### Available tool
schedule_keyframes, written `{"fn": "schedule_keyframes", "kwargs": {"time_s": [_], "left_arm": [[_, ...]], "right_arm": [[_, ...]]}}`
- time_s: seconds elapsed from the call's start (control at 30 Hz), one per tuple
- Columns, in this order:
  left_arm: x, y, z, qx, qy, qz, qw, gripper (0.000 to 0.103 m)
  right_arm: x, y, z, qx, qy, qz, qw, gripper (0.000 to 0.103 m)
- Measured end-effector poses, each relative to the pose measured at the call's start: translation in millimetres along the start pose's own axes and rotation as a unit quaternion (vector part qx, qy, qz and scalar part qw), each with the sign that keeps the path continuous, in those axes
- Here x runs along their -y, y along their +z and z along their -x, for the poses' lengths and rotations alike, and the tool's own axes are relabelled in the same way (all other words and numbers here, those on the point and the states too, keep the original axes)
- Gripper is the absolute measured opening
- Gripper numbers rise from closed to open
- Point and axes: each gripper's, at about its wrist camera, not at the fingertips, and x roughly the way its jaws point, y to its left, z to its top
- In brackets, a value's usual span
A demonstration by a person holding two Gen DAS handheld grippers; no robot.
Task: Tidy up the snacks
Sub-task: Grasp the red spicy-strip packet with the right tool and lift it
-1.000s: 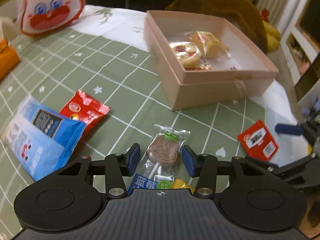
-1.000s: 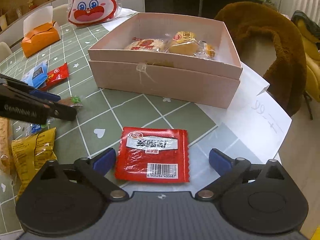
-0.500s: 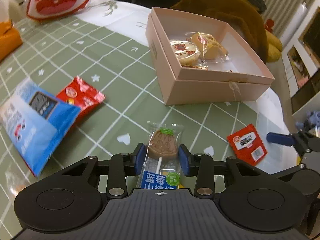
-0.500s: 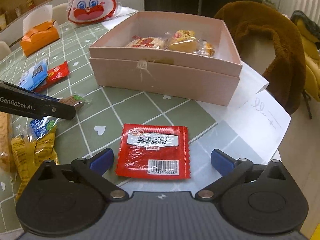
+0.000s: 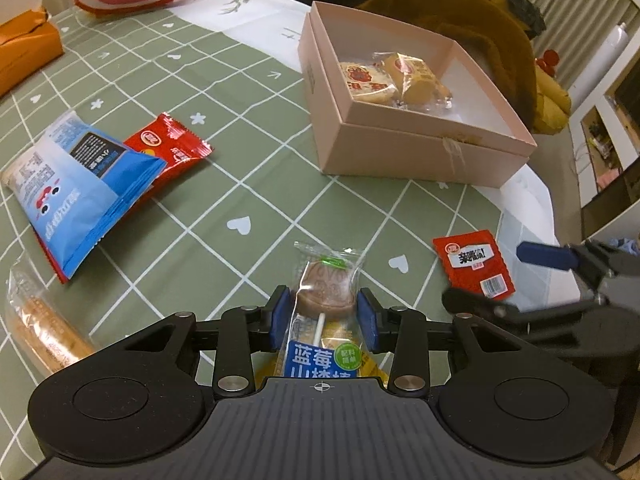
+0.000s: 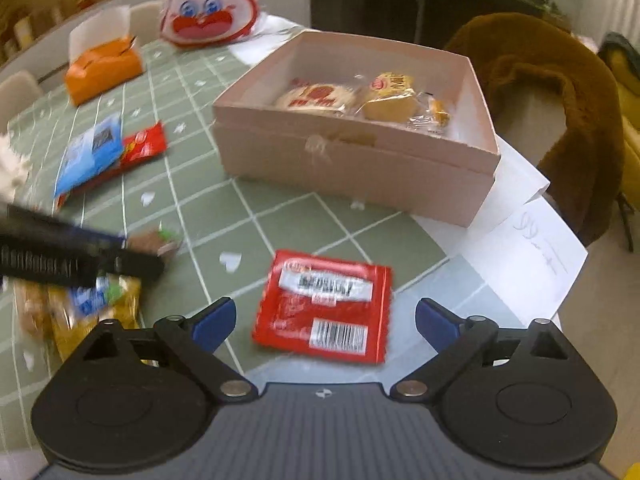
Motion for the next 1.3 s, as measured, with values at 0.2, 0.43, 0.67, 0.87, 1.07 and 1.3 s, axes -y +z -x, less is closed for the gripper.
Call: {"fn": "schedule_keyframes", "kwargs": {"time_s": [0.2, 0.43, 0.67, 0.87, 1.07, 1.3], "left_arm": [[0, -1, 0, 0.003, 0.0, 0.006, 1.0, 0.042], [0, -3, 0, 0.007, 0.001, 0.001, 1.0, 0.042], [2, -4, 1, 0.012, 0.004, 0.0, 0.9999, 0.043], [1, -4, 1, 0.014, 0.003, 0.01, 0.9999, 0.043], [3, -8, 2, 0.021, 0.01, 0.005, 0.9997, 0.043], [8, -8, 1, 0.021, 0.021, -0.001, 0.9996, 0.043]], "right_arm": [[-3, 9, -19, -0.02, -0.015, -0.032, 0.999, 0.098], [-9, -2, -12, -0.019, -0.006, 0.027, 0.999, 0.095], [21, -9, 1, -0.023, -0.024, 0.056, 0.998, 0.095], [49, -11, 10, -0.016, -0.052, -0.016, 0.998, 0.092], [42, 3, 0, -0.013, 0.001, -0.123, 0.992, 0.087], [18, 24, -27, 0.015, -0.056, -0.072, 0.996, 0.082]]}}
